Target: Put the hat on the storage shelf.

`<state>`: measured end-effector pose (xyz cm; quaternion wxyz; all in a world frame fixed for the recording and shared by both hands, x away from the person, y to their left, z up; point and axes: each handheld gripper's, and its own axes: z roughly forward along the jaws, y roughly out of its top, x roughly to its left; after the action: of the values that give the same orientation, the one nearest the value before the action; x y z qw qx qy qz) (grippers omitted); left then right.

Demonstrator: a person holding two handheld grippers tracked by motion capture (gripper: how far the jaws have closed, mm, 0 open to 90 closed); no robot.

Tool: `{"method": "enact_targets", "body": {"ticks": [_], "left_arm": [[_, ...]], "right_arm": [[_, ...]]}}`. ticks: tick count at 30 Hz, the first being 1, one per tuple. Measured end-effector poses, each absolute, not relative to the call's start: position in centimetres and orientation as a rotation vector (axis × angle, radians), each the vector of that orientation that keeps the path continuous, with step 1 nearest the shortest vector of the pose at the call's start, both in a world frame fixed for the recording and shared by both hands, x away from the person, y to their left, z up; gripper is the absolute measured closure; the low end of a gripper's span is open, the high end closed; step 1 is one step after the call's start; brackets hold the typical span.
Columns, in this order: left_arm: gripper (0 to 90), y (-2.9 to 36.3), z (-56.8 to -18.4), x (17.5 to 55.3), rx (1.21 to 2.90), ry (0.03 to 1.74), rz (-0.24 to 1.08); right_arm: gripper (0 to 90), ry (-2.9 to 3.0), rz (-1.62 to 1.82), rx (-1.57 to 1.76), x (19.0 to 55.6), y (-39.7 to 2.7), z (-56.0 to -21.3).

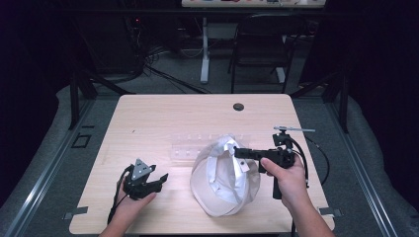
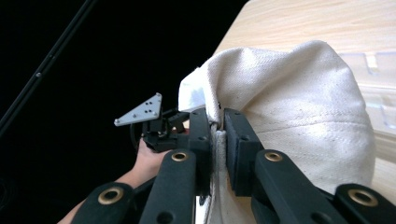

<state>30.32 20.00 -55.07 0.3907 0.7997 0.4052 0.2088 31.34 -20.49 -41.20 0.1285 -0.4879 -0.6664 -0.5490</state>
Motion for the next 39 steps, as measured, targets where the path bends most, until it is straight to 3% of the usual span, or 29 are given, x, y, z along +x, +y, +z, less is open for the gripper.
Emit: {"method": "enact_targets", "body": {"ticks": [26, 39], "left_arm": [[42.6, 18.5, -54.6, 29.6, 1.979, 1.019, 0.438], [41.8, 16.1, -53.7, 28.9, 1.988, 0.924, 0.465]], "right_arm": [[82.0, -1.884, -1.727, -1.423, 33.2, -20.9, -36.6], [82.0, -1.894, -1.735, -1.433, 35.0, -19.6, -35.1]]}}
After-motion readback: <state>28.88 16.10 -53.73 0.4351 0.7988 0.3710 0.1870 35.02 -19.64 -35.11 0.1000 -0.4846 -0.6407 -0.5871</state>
